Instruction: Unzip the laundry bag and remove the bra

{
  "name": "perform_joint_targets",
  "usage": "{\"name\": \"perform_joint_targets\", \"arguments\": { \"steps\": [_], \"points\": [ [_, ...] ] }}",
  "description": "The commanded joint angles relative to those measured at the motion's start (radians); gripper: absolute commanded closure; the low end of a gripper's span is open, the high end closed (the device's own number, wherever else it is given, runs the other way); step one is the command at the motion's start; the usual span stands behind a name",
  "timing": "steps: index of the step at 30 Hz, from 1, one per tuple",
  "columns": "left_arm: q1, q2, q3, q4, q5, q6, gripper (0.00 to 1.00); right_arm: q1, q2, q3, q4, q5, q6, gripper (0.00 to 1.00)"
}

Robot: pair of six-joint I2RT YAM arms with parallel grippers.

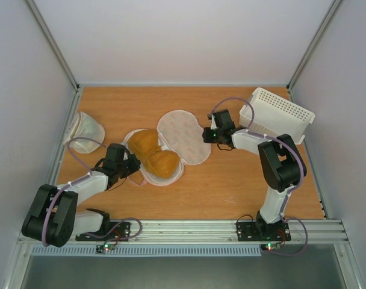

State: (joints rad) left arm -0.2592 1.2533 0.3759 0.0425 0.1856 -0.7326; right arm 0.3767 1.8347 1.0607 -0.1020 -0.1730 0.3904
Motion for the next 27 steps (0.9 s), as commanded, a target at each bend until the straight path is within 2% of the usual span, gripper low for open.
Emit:
{"name": "perform_joint_targets", "arguments": {
  "steps": [1, 3, 5, 6, 7, 11, 15, 16, 18, 21, 22, 24, 27],
  "points": [
    [-0.003, -0.018, -0.015, 0.015, -0.019, 0.004, 1.0, -0.003, -0.005, -0.016, 0.002, 0.071, 0.004, 0.76],
    [-0.002, -0.02, -0.017, 0.016, -0.02, 0.003, 0.99, -0.004, -0.009, -0.015, -0.01, 0.098, 0.004, 0.57],
    [-0.003, -0.023, -0.018, 0.018, -0.019, 0.004, 0.99, -0.004, -0.027, -0.013, -0.02, 0.136, 0.0, 0.33],
    [-0.002, -0.026, -0.02, 0.02, -0.019, 0.004, 1.0, -0.003, -0.042, -0.012, -0.025, 0.158, -0.003, 0.08],
    [-0.002, -0.029, -0.021, 0.021, -0.02, 0.005, 0.99, -0.002, -0.061, -0.009, -0.032, 0.184, -0.009, 0.02],
    [-0.002, -0.039, -0.03, 0.023, -0.027, 0.006, 0.99, 0.033, -0.155, 0.002, -0.034, 0.278, -0.08, 0.02],
    [-0.003, -0.055, -0.039, 0.022, -0.039, 0.003, 0.99, 0.149, -0.222, 0.032, -0.033, 0.368, -0.233, 0.01],
    [-0.002, -0.061, -0.041, 0.02, -0.042, 0.003, 0.99, 0.174, -0.228, 0.041, -0.032, 0.341, -0.274, 0.02],
    [-0.003, -0.071, -0.044, 0.017, -0.043, 0.002, 1.0, 0.194, -0.217, 0.073, -0.054, 0.184, -0.323, 0.02],
    [-0.003, -0.088, -0.05, 0.013, -0.047, -0.002, 0.97, 0.201, -0.188, 0.096, -0.057, -0.015, -0.296, 0.02],
    [-0.002, -0.096, -0.052, 0.009, -0.05, -0.006, 0.89, 0.21, -0.184, 0.093, -0.048, -0.035, -0.287, 0.02],
    [-0.003, -0.116, -0.052, -0.014, -0.064, -0.011, 0.59, 0.231, -0.174, 0.092, -0.036, -0.04, -0.268, 0.01],
    [-0.002, -0.153, -0.029, -0.074, -0.058, -0.02, 0.33, 0.241, -0.157, 0.101, -0.043, -0.038, -0.235, 0.01]
  ]
}}
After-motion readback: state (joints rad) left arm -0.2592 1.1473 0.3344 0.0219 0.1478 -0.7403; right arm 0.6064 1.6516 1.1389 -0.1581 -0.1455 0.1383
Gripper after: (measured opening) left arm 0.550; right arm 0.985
